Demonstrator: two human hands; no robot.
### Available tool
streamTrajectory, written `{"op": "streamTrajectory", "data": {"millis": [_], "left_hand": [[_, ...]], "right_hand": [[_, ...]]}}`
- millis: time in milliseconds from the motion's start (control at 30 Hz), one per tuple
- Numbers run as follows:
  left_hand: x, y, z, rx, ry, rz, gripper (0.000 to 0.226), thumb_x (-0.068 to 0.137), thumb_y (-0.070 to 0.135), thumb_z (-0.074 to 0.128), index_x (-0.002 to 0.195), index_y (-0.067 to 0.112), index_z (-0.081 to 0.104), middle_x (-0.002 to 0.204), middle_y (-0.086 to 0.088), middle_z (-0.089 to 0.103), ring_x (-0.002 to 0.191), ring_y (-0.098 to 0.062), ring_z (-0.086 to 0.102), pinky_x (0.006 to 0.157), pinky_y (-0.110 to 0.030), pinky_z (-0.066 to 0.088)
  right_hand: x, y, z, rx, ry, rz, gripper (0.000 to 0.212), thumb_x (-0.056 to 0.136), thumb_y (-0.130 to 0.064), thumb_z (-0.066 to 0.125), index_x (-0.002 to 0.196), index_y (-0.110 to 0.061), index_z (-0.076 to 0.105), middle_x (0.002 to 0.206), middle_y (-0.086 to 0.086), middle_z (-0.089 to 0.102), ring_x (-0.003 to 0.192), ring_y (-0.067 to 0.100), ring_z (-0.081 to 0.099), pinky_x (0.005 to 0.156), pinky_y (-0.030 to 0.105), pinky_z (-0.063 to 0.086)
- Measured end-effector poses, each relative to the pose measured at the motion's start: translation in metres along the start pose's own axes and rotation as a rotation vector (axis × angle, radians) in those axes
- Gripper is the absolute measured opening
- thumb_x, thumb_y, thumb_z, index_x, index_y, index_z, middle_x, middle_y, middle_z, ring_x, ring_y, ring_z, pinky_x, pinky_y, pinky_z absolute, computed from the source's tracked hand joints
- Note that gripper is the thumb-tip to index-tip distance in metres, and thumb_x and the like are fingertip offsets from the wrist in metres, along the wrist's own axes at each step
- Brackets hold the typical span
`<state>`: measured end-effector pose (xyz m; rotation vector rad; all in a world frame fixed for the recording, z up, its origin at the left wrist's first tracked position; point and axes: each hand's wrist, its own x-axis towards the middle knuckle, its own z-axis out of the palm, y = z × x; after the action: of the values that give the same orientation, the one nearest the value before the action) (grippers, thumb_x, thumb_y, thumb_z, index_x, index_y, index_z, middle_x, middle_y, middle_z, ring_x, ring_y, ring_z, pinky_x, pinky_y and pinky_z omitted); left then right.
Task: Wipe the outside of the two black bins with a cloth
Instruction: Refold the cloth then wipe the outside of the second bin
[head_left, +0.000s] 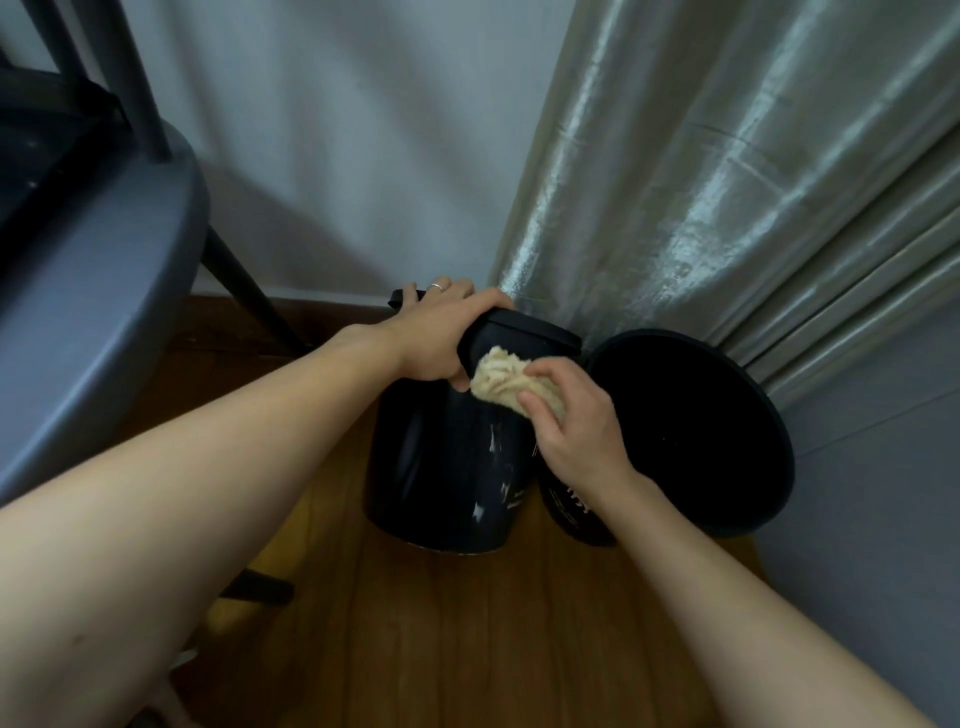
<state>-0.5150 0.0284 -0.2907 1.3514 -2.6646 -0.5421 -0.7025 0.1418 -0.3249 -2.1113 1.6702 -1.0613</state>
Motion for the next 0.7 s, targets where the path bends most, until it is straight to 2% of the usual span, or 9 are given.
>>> {"op": "streamTrajectory", "data": {"millis": [33,133,233,333,400,567,700], "left_hand": [[0.0,0.0,0.0,-0.009,0.0,0.004,0.093,0.059,0.027,0.086,0.133,0.043,0.031,0.112,0.005,0.039,0.12,-0.026,0.034,0.102,-0.056,0.024],[-0.001,0.002,0.0,0.001,-0.021,0.006,0.096,0.058,0.026,0.088,0.134,0.042,0.031,0.113,0.005,0.039,0.12,-0.025,0.033,0.104,-0.057,0.023],[-0.001,0.004,0.0,0.015,-0.028,0.003,0.098,0.059,0.027,0.088,0.135,0.043,0.029,0.112,0.007,0.036,0.121,-0.025,0.033,0.105,-0.056,0.021],[0.0,0.005,0.001,0.023,-0.028,0.006,0.099,0.058,0.028,0.088,0.136,0.043,0.029,0.112,0.008,0.036,0.122,-0.025,0.033,0.106,-0.058,0.02],[0.0,0.006,0.001,0.019,-0.03,0.009,0.099,0.058,0.029,0.089,0.136,0.043,0.029,0.111,0.009,0.035,0.123,-0.025,0.032,0.107,-0.059,0.019],[-0.002,0.004,0.002,0.008,-0.025,0.029,0.097,0.057,0.027,0.089,0.134,0.042,0.031,0.108,0.011,0.034,0.12,-0.025,0.033,0.106,-0.061,0.02],[-0.002,0.004,0.001,0.005,-0.029,0.029,0.097,0.058,0.028,0.088,0.134,0.042,0.031,0.108,0.01,0.034,0.119,-0.024,0.033,0.105,-0.059,0.02]], "right_hand": [[0.007,-0.001,0.001,-0.007,0.022,-0.015,0.019,0.09,-0.017,0.062,0.107,-0.01,0.062,0.103,-0.006,0.06,0.094,0.007,0.056,0.082,0.012,0.042],[0.023,0.005,0.007,-0.087,0.047,-0.074,0.02,0.09,-0.017,0.062,0.109,-0.009,0.064,0.104,0.003,0.062,0.096,0.018,0.059,0.083,0.031,0.049],[0.025,0.014,0.015,-0.216,0.119,-0.092,0.022,0.091,-0.024,0.061,0.109,-0.014,0.069,0.101,0.004,0.062,0.089,0.025,0.057,0.075,0.044,0.05],[0.015,0.013,0.023,-0.353,0.226,0.008,0.03,0.091,-0.038,0.054,0.112,-0.025,0.072,0.103,0.006,0.059,0.089,0.028,0.054,0.074,0.041,0.046],[0.007,0.01,0.029,-0.356,0.252,0.093,0.032,0.092,-0.041,0.051,0.115,-0.03,0.07,0.106,0.007,0.058,0.093,0.029,0.053,0.076,0.042,0.045],[0.008,-0.005,0.042,-0.14,0.244,0.135,0.037,0.095,-0.041,0.047,0.117,-0.021,0.07,0.103,0.007,0.058,0.093,0.027,0.052,0.076,0.043,0.049],[0.018,-0.002,0.039,-0.163,0.235,0.046,0.033,0.093,-0.033,0.05,0.109,-0.015,0.072,0.095,0.007,0.058,0.086,0.026,0.052,0.071,0.043,0.05]]}}
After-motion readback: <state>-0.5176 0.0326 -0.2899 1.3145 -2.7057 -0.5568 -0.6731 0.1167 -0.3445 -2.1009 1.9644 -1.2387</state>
